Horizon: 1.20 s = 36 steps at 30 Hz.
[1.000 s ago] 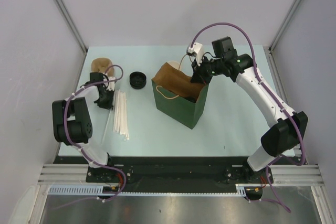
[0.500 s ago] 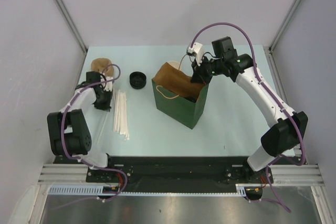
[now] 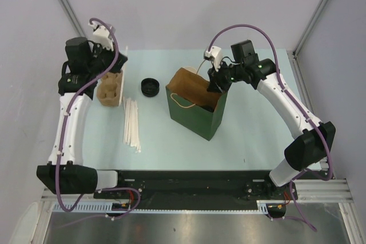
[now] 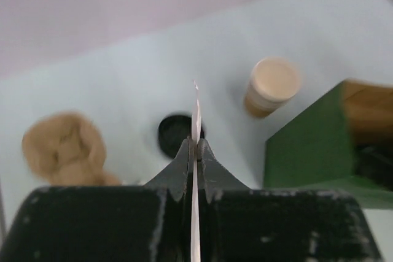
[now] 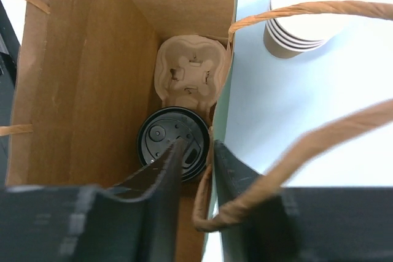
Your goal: Pack the takeout coffee
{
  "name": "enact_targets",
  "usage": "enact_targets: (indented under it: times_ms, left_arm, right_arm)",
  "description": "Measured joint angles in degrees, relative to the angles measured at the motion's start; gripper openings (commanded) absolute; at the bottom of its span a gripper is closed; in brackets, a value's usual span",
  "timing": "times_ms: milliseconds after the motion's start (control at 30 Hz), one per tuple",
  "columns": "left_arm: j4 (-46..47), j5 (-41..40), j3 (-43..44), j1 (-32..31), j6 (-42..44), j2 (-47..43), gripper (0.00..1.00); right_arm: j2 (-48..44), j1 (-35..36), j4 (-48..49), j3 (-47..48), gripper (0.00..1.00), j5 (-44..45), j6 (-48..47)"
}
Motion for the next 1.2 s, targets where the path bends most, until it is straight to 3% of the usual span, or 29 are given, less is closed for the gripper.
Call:
enact_targets:
  times_ms: [233, 533, 567, 867, 1200]
  left_arm:
    - [17.88, 11.02, 3.63, -10.32, -6.32, -1.40, 0.00]
    - [34.14, 20.13, 8.41, -22.34, -8.72, 1.27, 0.04]
    - [35.67, 21.49, 8.41, -23.61, -8.72, 1.53, 0.03]
    - [41.35, 29.27, 6.38, -31.01, -5.95, 3.91, 0.00]
    - [35.01, 30.71, -1.68, -34.99, 6.12, 3.98, 0.00]
  right_arm:
    - [0.00, 0.00, -0.09, 0.81, 0.63, 1.07, 1.33]
    - [0.00, 0.00, 0.02, 6.69, 0.87, 1.31, 4.00]
    - [0.00, 0.00, 0.04, 7.23, 0.99, 1.29, 4.28]
    - [-0.31, 0.00, -0.13, 10.88, 1.00, 2.05, 7.17]
    - [-2.82, -0.24, -1.44, 13.70, 1.00, 3.08, 8.48]
